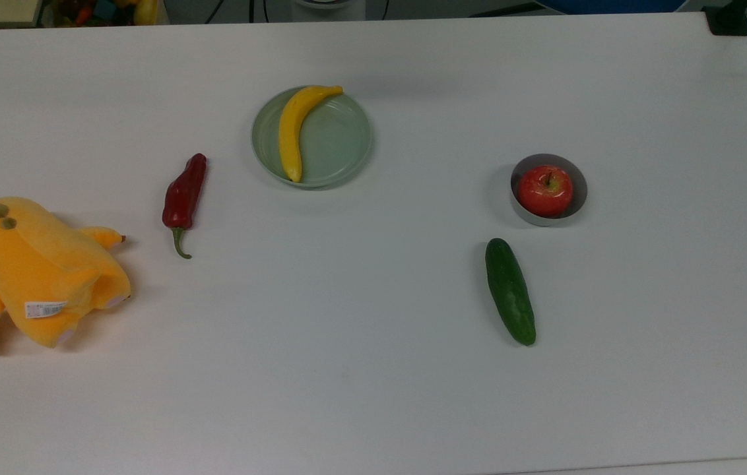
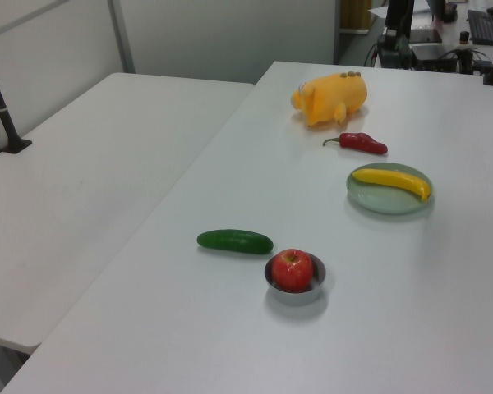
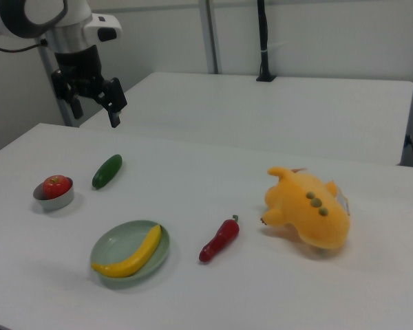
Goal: Put the cucumber on the left side of the bowl
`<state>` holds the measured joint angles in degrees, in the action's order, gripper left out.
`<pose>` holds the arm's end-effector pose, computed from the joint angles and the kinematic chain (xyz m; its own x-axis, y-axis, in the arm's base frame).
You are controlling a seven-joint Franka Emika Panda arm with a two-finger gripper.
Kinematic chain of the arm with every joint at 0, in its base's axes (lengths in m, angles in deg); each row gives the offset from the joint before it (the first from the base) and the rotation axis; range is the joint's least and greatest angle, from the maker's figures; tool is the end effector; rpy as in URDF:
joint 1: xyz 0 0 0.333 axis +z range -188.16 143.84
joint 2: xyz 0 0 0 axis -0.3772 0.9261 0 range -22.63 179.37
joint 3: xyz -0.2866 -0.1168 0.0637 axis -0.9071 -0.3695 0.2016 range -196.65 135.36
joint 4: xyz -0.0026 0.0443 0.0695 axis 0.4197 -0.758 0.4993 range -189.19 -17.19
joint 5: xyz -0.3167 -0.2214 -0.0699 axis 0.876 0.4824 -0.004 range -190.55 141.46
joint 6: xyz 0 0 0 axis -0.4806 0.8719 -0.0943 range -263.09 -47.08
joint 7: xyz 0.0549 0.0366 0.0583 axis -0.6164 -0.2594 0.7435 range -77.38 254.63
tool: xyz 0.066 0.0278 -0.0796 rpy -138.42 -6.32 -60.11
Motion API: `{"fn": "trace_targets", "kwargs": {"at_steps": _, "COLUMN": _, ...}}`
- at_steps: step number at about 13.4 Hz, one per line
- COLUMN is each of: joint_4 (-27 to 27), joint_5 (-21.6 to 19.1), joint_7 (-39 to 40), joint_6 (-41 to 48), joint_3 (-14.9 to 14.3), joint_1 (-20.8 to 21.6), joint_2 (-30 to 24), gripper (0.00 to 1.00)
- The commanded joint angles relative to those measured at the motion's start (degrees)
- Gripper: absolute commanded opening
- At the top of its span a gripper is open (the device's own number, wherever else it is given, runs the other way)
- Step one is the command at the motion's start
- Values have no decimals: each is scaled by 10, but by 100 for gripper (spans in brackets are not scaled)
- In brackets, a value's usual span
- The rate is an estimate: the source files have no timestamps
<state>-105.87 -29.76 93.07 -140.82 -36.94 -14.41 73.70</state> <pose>0.5337 0.0202 0.6512 0.9912 0.0975 0.0892 0.1058 -0.9900 -0.0932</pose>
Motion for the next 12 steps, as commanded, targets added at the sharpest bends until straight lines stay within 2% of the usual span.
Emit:
{"fn": "trace_targets", "kwargs": {"at_steps": 1, "joint_4": -6, "joint_5": -9, "joint_7": 15, "joint_6": 3, "joint_3": 0, "joint_1": 4, "joint_2": 7, "gripper": 100}}
{"fn": "trace_targets", "kwargs": {"at_steps": 4, "joint_4": -8, "joint_5": -9, "joint_7": 14, "joint_6": 1, "joint_3": 9, "joint_1": 5, "joint_2": 12, "gripper": 100}}
{"fn": "trace_targets", "kwargs": {"at_steps": 6, "joint_4": -4, "joint_5": -10, "joint_7": 13, "joint_6": -11, "joint_3": 27, "joint_1": 6, "joint_2": 39, "gripper": 100}}
{"fn": "trace_targets", "kwargs": {"at_steps": 9, "joint_4": -2, "joint_5": -15, "joint_7": 0, "joint_6": -74, "joint_3": 53, "joint_1": 7, "joint_2": 66, "gripper": 100}}
{"fn": "trace_targets", "kwargs": {"at_steps": 12, "joint_4": 28, "joint_5": -12, "joint_7": -75, "joint_6": -132, "joint_3": 79, "joint_1": 12, "joint_2": 116, "gripper": 100}}
